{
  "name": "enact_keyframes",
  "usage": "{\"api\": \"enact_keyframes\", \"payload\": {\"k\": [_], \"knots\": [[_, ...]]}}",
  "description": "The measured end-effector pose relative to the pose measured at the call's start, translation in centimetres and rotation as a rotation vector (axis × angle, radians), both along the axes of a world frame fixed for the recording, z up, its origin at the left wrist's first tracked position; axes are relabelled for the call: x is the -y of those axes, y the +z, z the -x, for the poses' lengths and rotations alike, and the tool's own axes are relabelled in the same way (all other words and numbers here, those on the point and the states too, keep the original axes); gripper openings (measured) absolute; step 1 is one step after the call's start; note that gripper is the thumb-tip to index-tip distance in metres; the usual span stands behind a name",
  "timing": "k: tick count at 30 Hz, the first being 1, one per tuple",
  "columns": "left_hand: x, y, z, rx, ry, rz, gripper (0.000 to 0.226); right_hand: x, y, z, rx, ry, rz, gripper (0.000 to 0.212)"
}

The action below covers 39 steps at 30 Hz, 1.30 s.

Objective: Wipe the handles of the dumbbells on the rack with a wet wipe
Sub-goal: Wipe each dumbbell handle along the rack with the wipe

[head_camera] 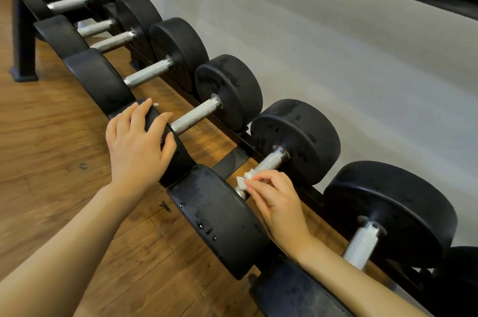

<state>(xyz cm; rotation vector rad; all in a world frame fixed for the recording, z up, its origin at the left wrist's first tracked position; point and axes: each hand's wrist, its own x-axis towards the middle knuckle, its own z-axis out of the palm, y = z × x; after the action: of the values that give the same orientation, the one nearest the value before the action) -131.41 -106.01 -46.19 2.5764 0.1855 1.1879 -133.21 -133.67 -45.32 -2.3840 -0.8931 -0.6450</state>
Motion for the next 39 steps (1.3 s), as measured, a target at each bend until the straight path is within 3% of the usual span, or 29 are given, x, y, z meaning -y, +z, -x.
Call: {"api": "enact_keyframes", "payload": {"k": [8, 13, 17, 22, 31, 34, 39], "knots": [[0.1, -0.2, -0.3, 0.061, 0.035, -0.044, 0.041, 0.1, 0.8, -1.6, -0.046, 0.076, 0.006, 0.025], [0.2, -0.2, -0.5, 0.08, 0.053, -0.047, 0.04, 0.4, 1.5, -2.8, -0.129, 0.139, 0.084, 0.014], [0.3, -0.2, -0.6, 0.092, 0.055, -0.052, 0.039, 0.3, 2.3, -3.1, -0.163, 0.265, 0.23, 0.023], [0.3, -0.1, -0.5, 0.075, 0.057, -0.054, 0.039, 0.0, 2.7, -3.3, -0.231, 0.226, 0.178, 0.019], [0.1, -0.3, -0.6, 0.08, 0.056, -0.063, 0.039, -1.5, 2.8, -3.2, -0.216, 0.219, 0.266, 0.014], [0.1, -0.3, -0.6, 0.086, 0.054, -0.063, 0.039, -1.7, 2.3, -2.4, -0.21, 0.265, 0.31, 0.025], [0.1, -0.3, -0.5, 0.074, 0.05, -0.056, 0.039, -0.7, 1.7, -2.6, -0.135, 0.18, 0.147, 0.03]]}}
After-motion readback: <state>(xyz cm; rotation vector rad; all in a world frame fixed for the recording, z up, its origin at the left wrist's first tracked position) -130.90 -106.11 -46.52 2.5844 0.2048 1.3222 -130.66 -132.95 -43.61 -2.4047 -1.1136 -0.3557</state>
